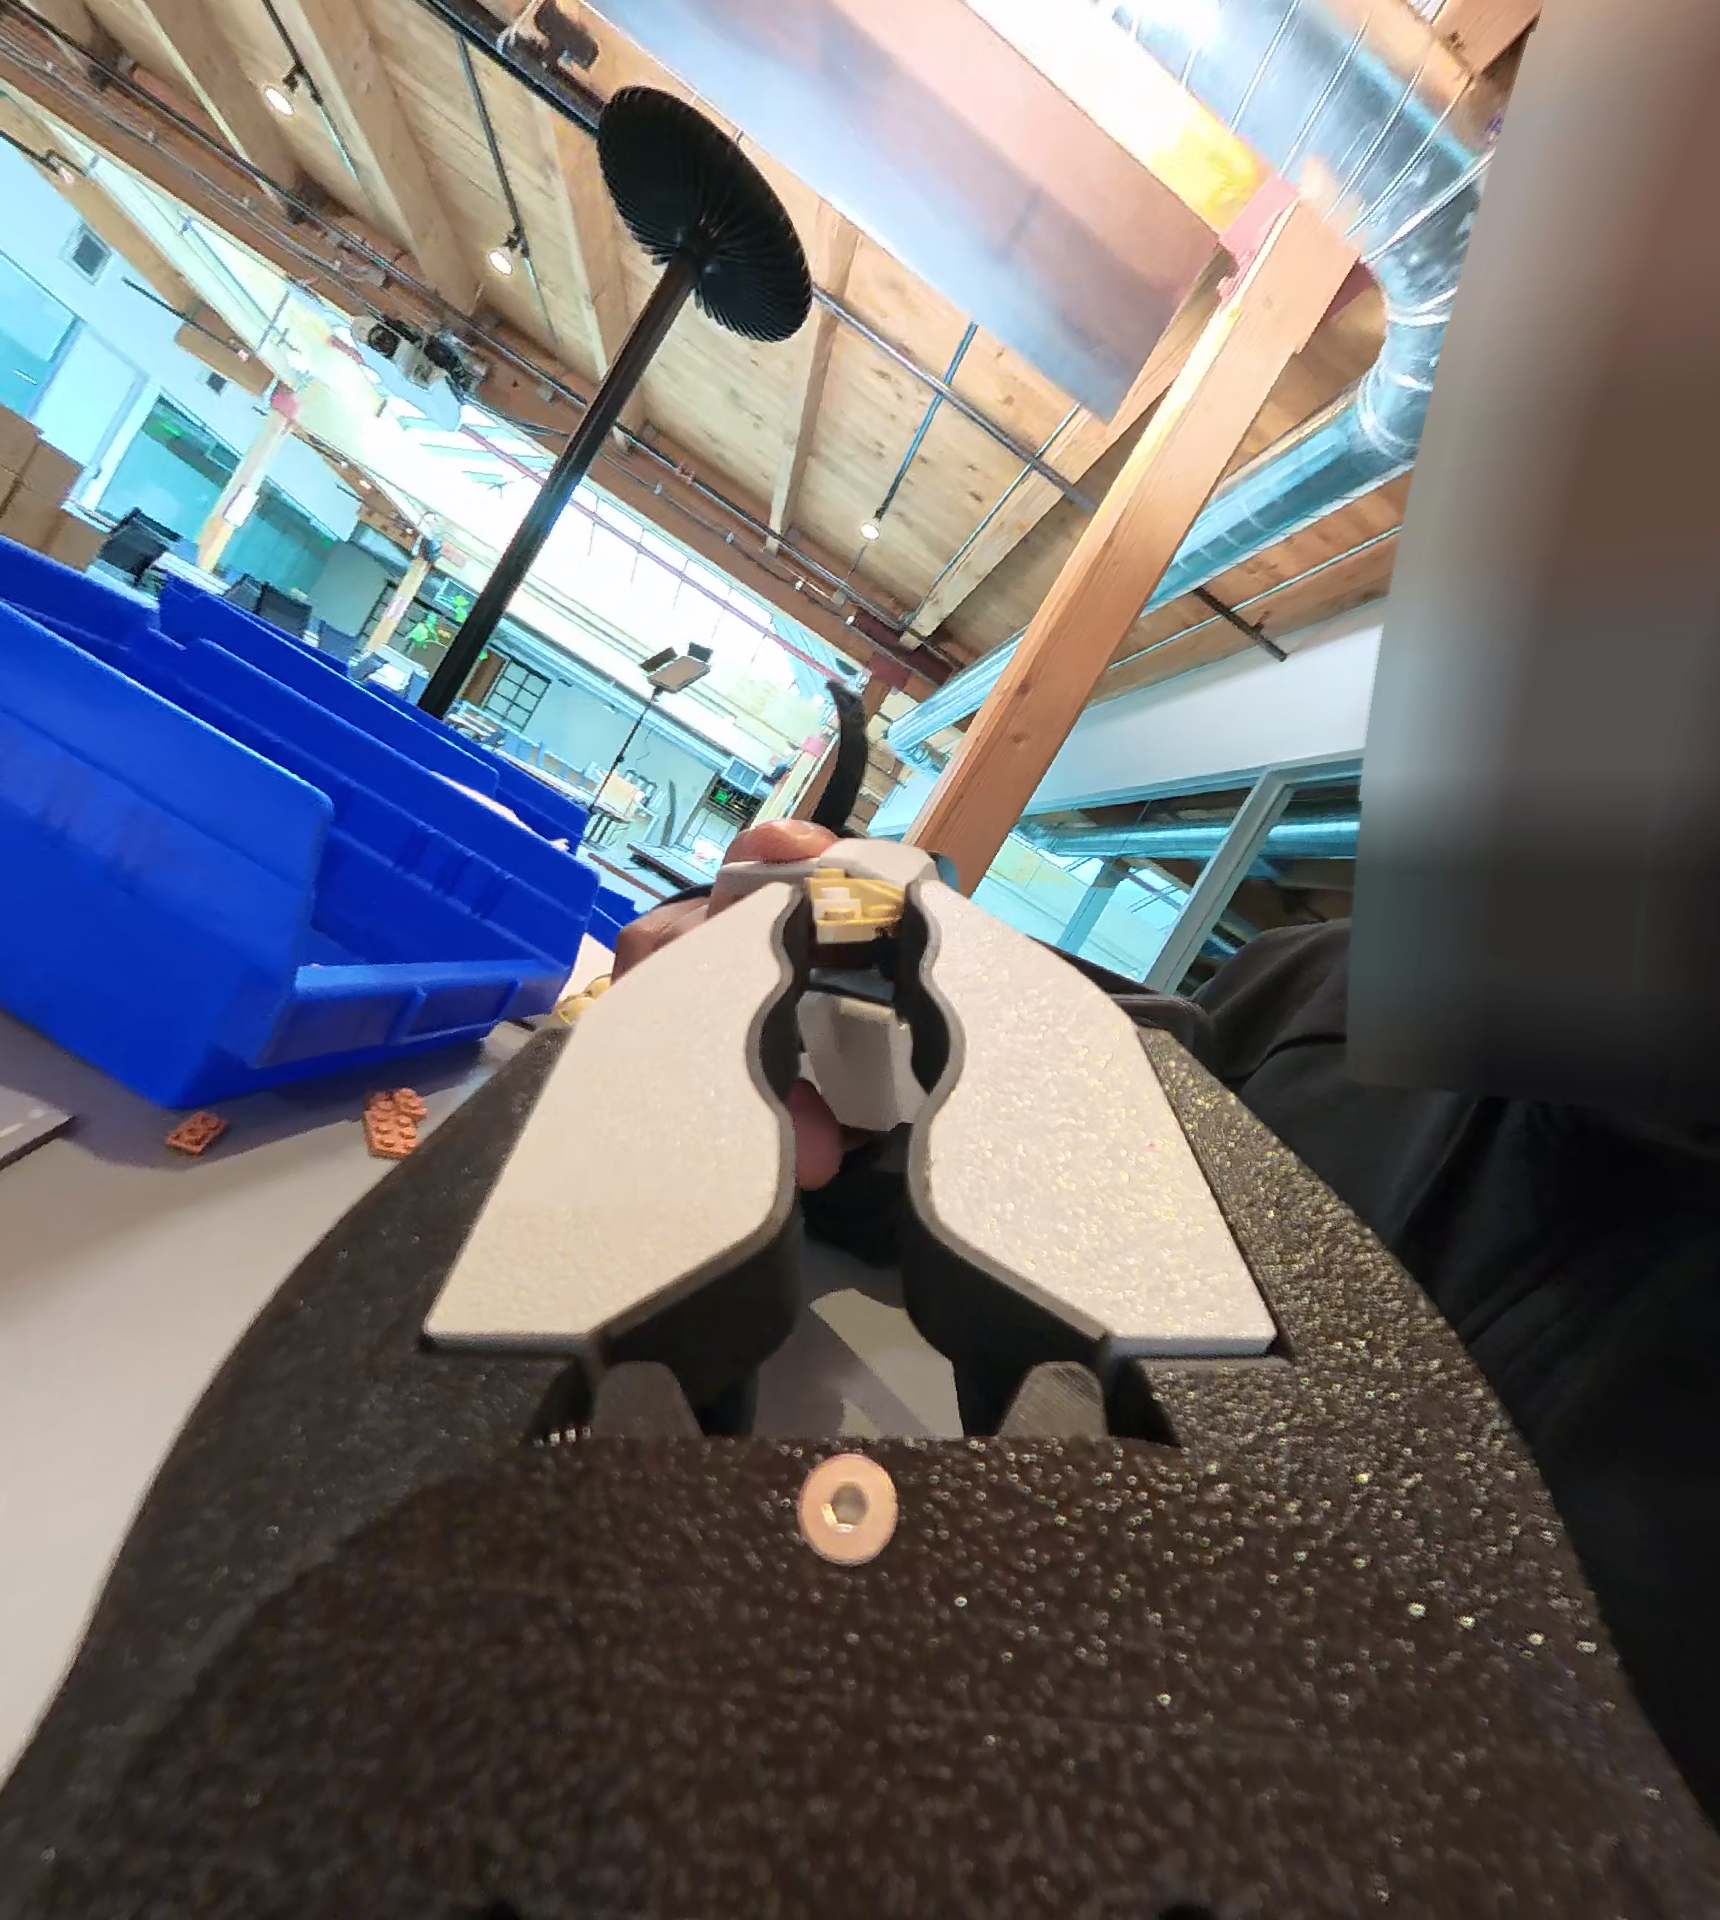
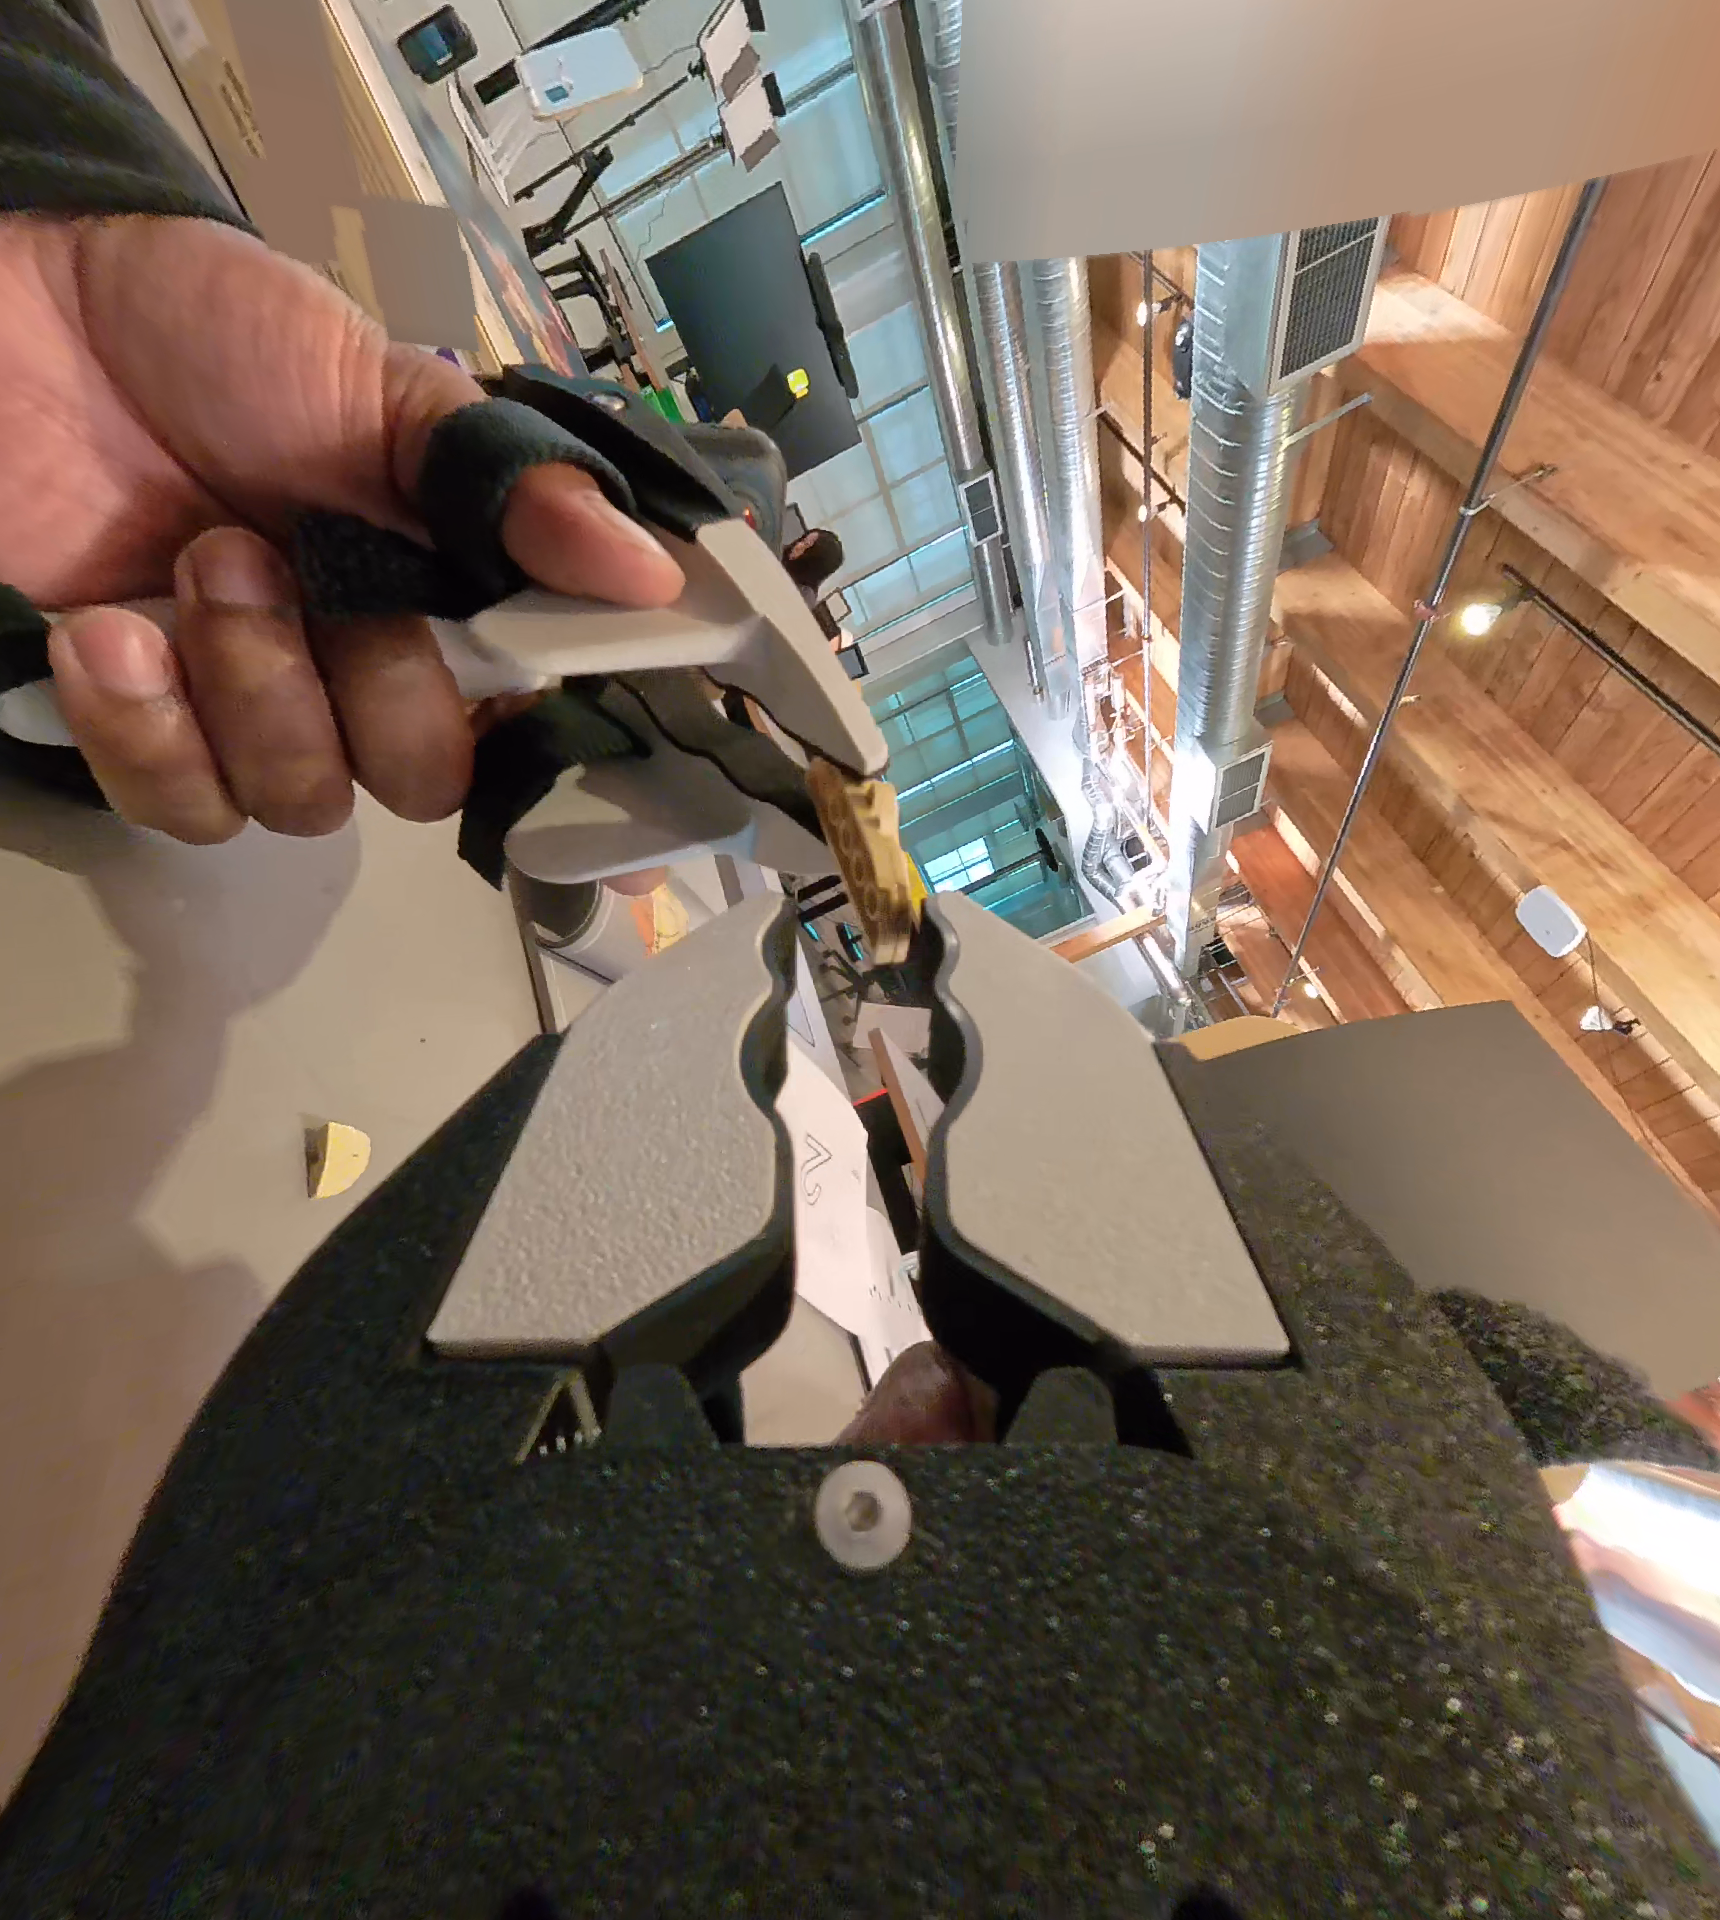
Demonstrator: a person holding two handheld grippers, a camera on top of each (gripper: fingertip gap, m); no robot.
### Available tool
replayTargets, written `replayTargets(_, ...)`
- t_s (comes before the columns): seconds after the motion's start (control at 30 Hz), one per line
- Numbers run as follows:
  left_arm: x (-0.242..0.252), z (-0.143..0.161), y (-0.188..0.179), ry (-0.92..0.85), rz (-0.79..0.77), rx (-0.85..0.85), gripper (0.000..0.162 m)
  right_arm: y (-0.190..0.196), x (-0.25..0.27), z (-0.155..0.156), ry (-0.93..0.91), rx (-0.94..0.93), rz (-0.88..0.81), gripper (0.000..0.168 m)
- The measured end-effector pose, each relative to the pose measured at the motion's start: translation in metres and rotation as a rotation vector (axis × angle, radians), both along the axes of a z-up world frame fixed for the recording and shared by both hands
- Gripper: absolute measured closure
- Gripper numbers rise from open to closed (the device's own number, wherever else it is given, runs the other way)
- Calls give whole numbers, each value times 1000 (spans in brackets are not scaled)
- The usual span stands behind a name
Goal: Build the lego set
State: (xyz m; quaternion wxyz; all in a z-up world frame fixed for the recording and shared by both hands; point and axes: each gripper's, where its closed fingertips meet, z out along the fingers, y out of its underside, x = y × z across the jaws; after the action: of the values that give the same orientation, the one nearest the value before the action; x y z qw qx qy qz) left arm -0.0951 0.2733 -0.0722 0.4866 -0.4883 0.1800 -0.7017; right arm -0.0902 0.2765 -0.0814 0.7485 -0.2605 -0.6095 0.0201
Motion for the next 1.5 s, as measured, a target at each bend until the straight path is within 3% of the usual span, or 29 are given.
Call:
replayTargets(0.2, 7, 0, -9, 4, -61, 19, 146, -1, 0, 3, 7, -30, 17, 147)
replayTargets(0.33, 14, 0, -12, 16, -76, 36, 146, -4, 1, 3, 3, -17, 27, 157)
replayTargets(0.97, 16, -4, -8, 65, -32, 35, 146, 3, 0, -3, -89, -32, -23, 159)
replayTargets(1.13, 11, -3, -3, 18, -22, -7, 146, 4, -1, 1, 3, -20, -48, 152)
replayTargets(1.3, -6, 3, 7, -93, -21, -85, 146, 6, 3, 8, 86, -133, -36, 143)
replayTargets(1.5, 0, 3, 2, -144, -102, -136, 146, 5, 0, 7, 76, -147, -32, 150)
